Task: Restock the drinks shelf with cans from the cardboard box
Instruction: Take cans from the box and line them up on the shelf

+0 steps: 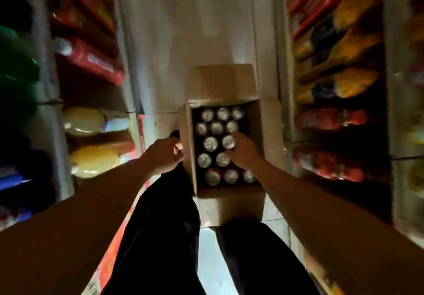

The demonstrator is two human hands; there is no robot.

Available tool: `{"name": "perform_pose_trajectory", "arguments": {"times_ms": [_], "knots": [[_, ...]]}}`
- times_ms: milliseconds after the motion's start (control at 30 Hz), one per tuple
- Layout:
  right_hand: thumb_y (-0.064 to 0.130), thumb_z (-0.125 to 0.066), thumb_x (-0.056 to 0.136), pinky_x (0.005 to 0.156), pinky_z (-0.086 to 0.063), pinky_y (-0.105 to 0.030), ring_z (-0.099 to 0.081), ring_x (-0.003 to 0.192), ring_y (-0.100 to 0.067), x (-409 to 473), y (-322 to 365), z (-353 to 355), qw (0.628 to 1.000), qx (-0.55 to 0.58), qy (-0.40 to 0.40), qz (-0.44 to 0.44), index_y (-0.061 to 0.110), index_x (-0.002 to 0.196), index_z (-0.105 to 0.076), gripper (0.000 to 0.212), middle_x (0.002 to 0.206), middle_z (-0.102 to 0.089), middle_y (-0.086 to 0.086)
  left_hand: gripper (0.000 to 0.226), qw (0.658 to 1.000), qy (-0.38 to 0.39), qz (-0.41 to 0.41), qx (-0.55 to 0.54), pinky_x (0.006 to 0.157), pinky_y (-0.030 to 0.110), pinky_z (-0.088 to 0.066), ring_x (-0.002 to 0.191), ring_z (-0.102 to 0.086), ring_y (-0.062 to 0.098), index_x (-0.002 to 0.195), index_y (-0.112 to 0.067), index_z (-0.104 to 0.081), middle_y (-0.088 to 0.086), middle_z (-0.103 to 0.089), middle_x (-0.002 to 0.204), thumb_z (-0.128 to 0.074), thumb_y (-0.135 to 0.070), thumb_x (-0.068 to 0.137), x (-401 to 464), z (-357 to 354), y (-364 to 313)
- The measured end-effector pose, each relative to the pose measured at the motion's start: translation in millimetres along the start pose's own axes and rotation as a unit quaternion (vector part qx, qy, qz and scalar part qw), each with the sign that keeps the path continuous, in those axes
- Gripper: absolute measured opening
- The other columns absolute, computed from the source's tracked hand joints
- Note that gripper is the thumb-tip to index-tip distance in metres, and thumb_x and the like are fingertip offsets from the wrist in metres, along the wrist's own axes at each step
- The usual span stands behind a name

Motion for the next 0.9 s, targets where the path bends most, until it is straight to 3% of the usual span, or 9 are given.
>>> {"name": "perform_pose_trajectory", "arguments": {"times_ms": [67, 167, 333, 467, 600, 667, 733, 800, 900], "knots": [[0.030, -0.072, 0.083, 0.108, -0.037, -0.037, -0.042, 0.134, -0.035, 34, -6, -19, 0.999, -0.035, -0.009, -0.004, 0.013, 0.149, -0.036, 0.077, 0.148, -0.039, -0.019, 0.017, 1.000, -0.004, -0.008, -0.019, 0.082, 0.028, -0.049, 0.095, -0.068, 0.022, 0.101, -0.022, -0.067, 0.002, -0.072, 0.100, -0.066, -0.028, 0.085, 20, -18, 15], [0.032, -0.069, 0.087, 0.110, -0.038, -0.039, -0.038, 0.136, -0.036, 71, -19, -42, 0.998, -0.060, 0.017, -0.021, 0.019, 0.151, -0.032, 0.075, 0.153, -0.028, -0.019, 0.018, 0.998, -0.011, -0.037, -0.045, 0.082, 0.029, -0.050, 0.089, -0.065, 0.020, 0.104, -0.015, -0.065, 0.002, -0.070, 0.096, -0.064, -0.024, 0.088, 45, -36, 14], [0.012, -0.069, 0.079, 0.098, -0.045, -0.036, -0.051, 0.123, -0.034, 83, -29, -50, 0.999, -0.011, -0.015, 0.028, 0.014, 0.139, -0.050, 0.063, 0.133, -0.055, -0.016, 0.020, 0.995, 0.001, -0.049, -0.082, 0.078, 0.022, -0.043, 0.086, -0.060, 0.011, 0.108, -0.018, -0.065, -0.007, -0.064, 0.089, -0.063, -0.026, 0.091, 68, -53, 4], [0.021, -0.070, 0.079, 0.097, -0.046, -0.034, -0.056, 0.118, -0.029, 59, -30, -27, 0.995, 0.081, -0.056, -0.005, 0.022, 0.136, -0.054, 0.059, 0.128, -0.060, -0.011, 0.024, 0.994, -0.002, -0.054, -0.092, 0.084, 0.029, -0.050, 0.090, -0.064, 0.015, 0.111, -0.017, -0.064, -0.006, -0.065, 0.088, -0.065, -0.026, 0.089, 58, -41, -8], [0.037, -0.065, 0.079, 0.089, -0.054, -0.040, -0.066, 0.102, -0.024, -4, -7, 52, 0.964, 0.208, -0.159, -0.041, 0.034, 0.118, -0.065, 0.040, 0.109, -0.071, -0.002, 0.051, 0.987, 0.009, -0.115, -0.113, 0.089, 0.040, -0.053, 0.095, -0.065, 0.018, 0.124, -0.022, -0.056, -0.001, -0.064, 0.107, -0.077, -0.024, 0.078, 33, -1, -65], [0.042, -0.063, 0.074, 0.075, -0.060, -0.047, -0.071, 0.089, -0.022, -46, 20, 102, 0.941, 0.288, -0.177, -0.016, 0.043, 0.099, -0.068, 0.026, 0.095, -0.072, 0.004, 0.077, 0.979, 0.020, -0.177, -0.102, 0.099, 0.040, -0.049, 0.112, -0.059, 0.017, 0.134, -0.022, -0.050, -0.001, -0.059, 0.125, -0.086, -0.025, 0.066, 13, 28, -113], [0.032, -0.064, 0.082, 0.058, -0.061, -0.041, -0.072, 0.083, -0.021, -102, 54, 168, 0.918, 0.346, -0.192, 0.018, 0.036, 0.093, -0.069, 0.013, 0.090, -0.071, 0.002, 0.096, 0.965, 0.024, -0.252, -0.071, 0.106, 0.033, -0.043, 0.121, -0.052, 0.014, 0.140, -0.021, -0.044, 0.000, -0.051, 0.136, -0.091, -0.029, 0.057, -21, 70, -176], [0.022, -0.064, 0.088, 0.047, -0.055, -0.031, -0.071, 0.076, -0.021, -155, 89, 223, 0.900, 0.383, -0.200, 0.061, 0.022, 0.097, -0.070, 0.011, 0.088, -0.069, -0.002, 0.092, 0.951, 0.028, -0.303, -0.051, 0.097, 0.022, -0.046, 0.112, -0.056, 0.006, 0.133, -0.024, -0.050, -0.003, -0.057, 0.127, -0.093, -0.029, 0.052, -54, 109, -228], [0.024, -0.064, 0.090, 0.044, -0.055, -0.035, -0.070, 0.063, -0.019, -254, 135, 323, 0.873, 0.401, -0.254, 0.109, 0.026, 0.087, -0.070, 0.007, 0.077, -0.069, 0.002, 0.059, 0.931, -0.020, -0.363, -0.027, 0.073, 0.024, -0.052, 0.081, -0.065, 0.003, 0.100, -0.032, -0.062, -0.012, -0.070, 0.091, -0.090, -0.026, 0.049, -132, 187, -317]]}}
Point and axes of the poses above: each hand's wrist, its own x-axis towards the middle knuckle, its own z-axis out of the back of the hand, y = z × x, the point moved 5 cm from there along x, towards the middle knuckle
